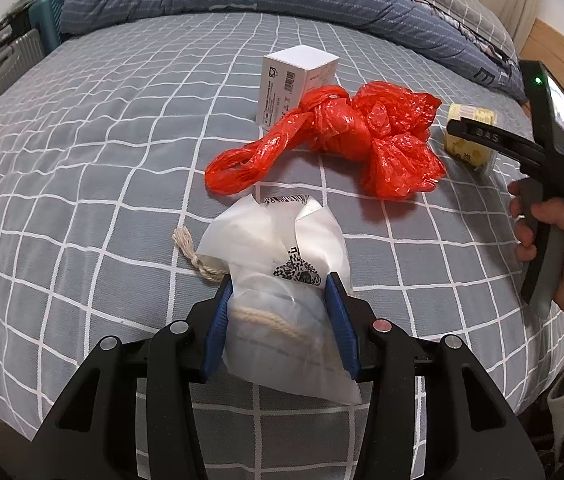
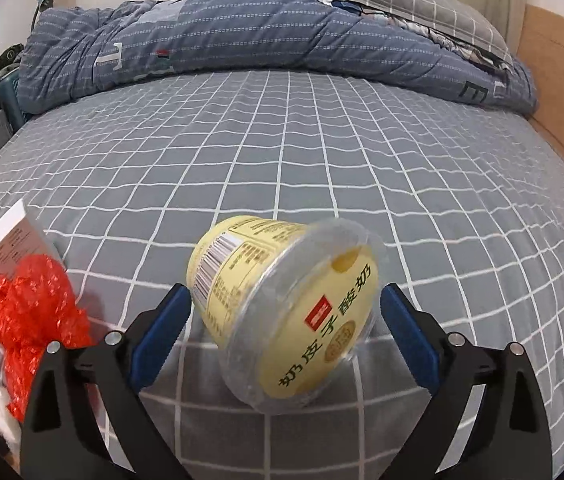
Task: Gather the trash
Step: 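Lift the white mesh bag and yellow yogurt cup off the bed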
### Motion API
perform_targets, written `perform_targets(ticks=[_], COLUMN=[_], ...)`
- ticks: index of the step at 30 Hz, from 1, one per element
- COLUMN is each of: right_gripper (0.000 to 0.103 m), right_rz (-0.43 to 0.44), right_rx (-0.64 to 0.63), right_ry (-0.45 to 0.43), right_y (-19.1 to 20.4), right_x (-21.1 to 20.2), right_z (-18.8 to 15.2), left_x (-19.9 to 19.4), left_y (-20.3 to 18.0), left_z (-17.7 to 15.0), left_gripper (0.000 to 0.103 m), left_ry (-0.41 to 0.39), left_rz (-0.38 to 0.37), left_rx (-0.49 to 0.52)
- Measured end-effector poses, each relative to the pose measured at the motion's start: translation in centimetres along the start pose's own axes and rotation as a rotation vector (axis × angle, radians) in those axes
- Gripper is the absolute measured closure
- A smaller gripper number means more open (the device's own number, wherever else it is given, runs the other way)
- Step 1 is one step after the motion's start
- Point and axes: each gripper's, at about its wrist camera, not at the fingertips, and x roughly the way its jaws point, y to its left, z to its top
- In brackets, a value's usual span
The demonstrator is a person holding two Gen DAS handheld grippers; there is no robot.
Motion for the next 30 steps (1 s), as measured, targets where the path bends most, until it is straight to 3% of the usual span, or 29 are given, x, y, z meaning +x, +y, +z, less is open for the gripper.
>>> perform_targets(ticks=[16,30], right_gripper=[0.025,0.028], right_rz=[0.015,0.028], right_rx=[0.044,0.053], right_ry=[-0.02,-0.07], right_y=[-1.0,-0.9], right_x=[0.1,-5.1], right_z=[0.4,-0.7], left_x=[0.4,-0.8], left_y=[0.2,0.2], left_z=[0.3,0.3], left_gripper=[0.058,0.058], left_ry=[-0.011,-0.037], left_rz=[-0.001,-0.027], left_rx=[-0.007,-0.013])
